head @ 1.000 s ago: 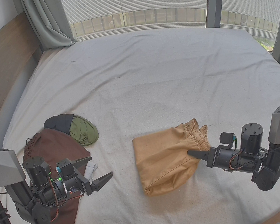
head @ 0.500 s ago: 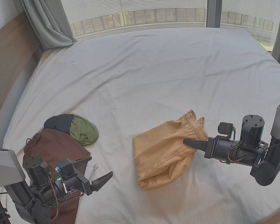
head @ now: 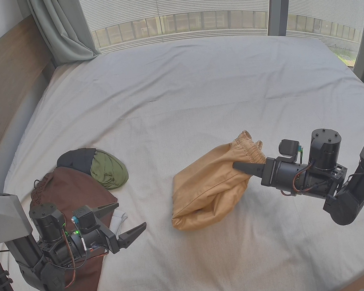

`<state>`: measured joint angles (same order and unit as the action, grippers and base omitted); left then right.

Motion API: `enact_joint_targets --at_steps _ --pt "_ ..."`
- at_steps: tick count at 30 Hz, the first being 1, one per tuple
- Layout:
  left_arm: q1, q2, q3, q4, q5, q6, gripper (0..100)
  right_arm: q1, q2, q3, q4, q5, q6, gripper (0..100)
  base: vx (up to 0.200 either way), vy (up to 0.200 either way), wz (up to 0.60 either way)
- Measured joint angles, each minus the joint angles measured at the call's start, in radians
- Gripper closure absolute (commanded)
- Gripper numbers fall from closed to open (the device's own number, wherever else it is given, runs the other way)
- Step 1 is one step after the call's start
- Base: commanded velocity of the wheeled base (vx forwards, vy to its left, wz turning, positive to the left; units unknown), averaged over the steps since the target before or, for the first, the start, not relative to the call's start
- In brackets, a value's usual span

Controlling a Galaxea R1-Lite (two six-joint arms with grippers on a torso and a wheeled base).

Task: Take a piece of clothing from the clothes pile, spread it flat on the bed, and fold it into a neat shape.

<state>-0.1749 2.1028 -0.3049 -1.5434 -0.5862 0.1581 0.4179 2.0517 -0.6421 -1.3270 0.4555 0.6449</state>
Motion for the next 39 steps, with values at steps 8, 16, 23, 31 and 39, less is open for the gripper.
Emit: enact_joint_targets --at_steps 8,16,23,31,39 --pt "-0.001 -0.003 0.0 -0.001 0.0 0.0 0 -0.007 -0.029 -0.11 0.113 0.0 0.001 100 0.0 0.0 0.0" --pt "-0.001 -0.004 0.0 -0.001 0.0 0.0 0 -0.008 -0.039 -0.219 0.212 0.001 0.001 100 0.0 0.0 0.0" --pt "0.0 -0.005 0.0 -0.001 0.0 0.0 0 -0.015 -0.04 -0.309 0.291 0.013 0.002 100 0.0 0.0 0.0" --pt "0.001 -0.005 0.001 -0.001 0.0 0.0 0 -0.023 -0.027 -0.414 0.367 0.02 0.007 100 0.0 0.0 0.0" --pt "0.002 -0.003 0.001 -0.001 -0.001 0.0 0 -0.037 0.021 -0.555 0.421 0.021 0.036 100 0.0 0.0 0.0"
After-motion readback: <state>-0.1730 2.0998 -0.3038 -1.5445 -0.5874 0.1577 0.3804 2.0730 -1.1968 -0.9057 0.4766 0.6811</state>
